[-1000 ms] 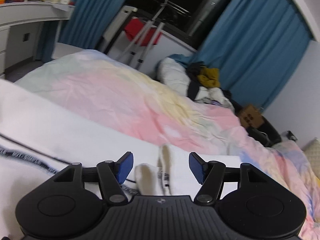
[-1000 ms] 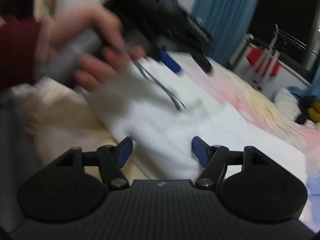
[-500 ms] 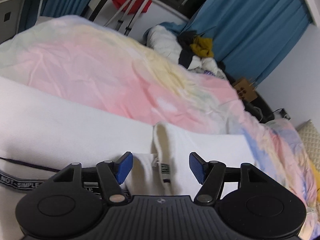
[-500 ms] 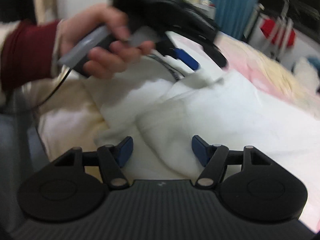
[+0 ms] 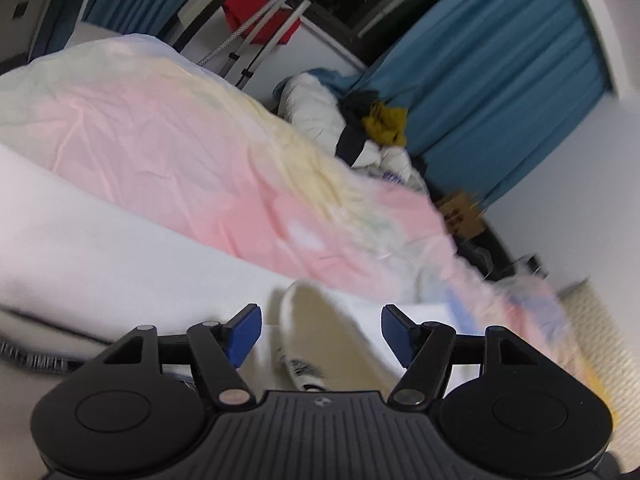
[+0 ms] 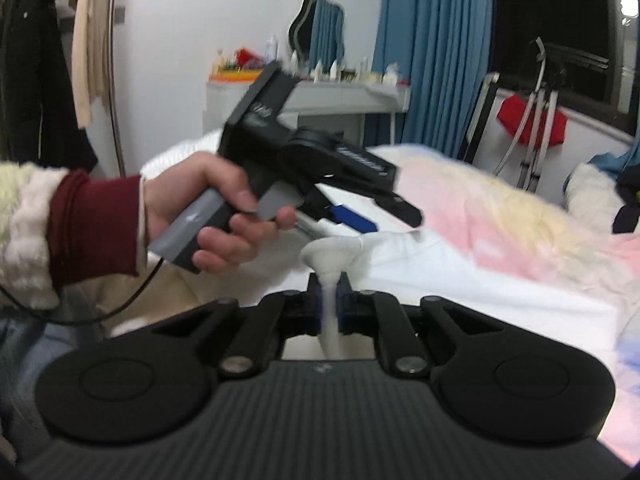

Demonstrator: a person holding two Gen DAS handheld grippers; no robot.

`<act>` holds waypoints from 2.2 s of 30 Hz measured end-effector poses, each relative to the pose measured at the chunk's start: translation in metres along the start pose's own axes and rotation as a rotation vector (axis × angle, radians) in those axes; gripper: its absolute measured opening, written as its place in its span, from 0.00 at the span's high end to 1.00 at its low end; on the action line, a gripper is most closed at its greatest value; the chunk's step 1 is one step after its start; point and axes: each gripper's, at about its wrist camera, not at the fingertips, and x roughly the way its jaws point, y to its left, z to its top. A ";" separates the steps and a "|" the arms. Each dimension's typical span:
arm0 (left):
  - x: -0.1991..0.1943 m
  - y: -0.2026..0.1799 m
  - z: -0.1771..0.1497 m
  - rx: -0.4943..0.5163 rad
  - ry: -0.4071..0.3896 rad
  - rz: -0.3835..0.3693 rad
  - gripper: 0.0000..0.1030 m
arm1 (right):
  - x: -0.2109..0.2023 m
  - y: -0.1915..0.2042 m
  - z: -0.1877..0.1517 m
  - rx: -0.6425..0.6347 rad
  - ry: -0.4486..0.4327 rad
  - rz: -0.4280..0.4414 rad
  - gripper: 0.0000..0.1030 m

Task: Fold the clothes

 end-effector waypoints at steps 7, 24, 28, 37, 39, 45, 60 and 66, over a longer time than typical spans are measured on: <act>-0.026 0.003 -0.014 -0.152 0.129 -0.100 0.23 | -0.026 0.007 0.004 -0.029 -0.046 -0.066 0.90; 0.051 0.013 -0.037 -0.340 0.130 -0.115 0.71 | -0.004 0.014 -0.007 -0.066 0.028 0.026 0.90; 0.040 0.002 -0.032 -0.233 0.079 -0.068 0.87 | 0.018 0.023 -0.019 -0.047 0.099 0.043 0.90; 0.047 -0.007 -0.043 -0.087 0.106 0.142 0.79 | 0.075 0.034 -0.050 -0.056 0.308 0.036 0.89; 0.028 -0.006 -0.040 -0.097 0.065 0.147 0.58 | 0.073 0.035 -0.048 -0.060 0.304 0.034 0.89; 0.009 -0.007 -0.037 -0.092 0.042 0.200 0.23 | 0.064 0.040 -0.042 -0.087 0.293 0.029 0.89; 0.031 -0.036 -0.024 0.099 0.048 0.201 0.74 | 0.063 0.035 -0.037 -0.085 0.240 0.027 0.89; 0.040 -0.038 -0.010 0.154 0.042 0.244 0.74 | 0.080 0.018 -0.031 0.078 0.183 0.026 0.89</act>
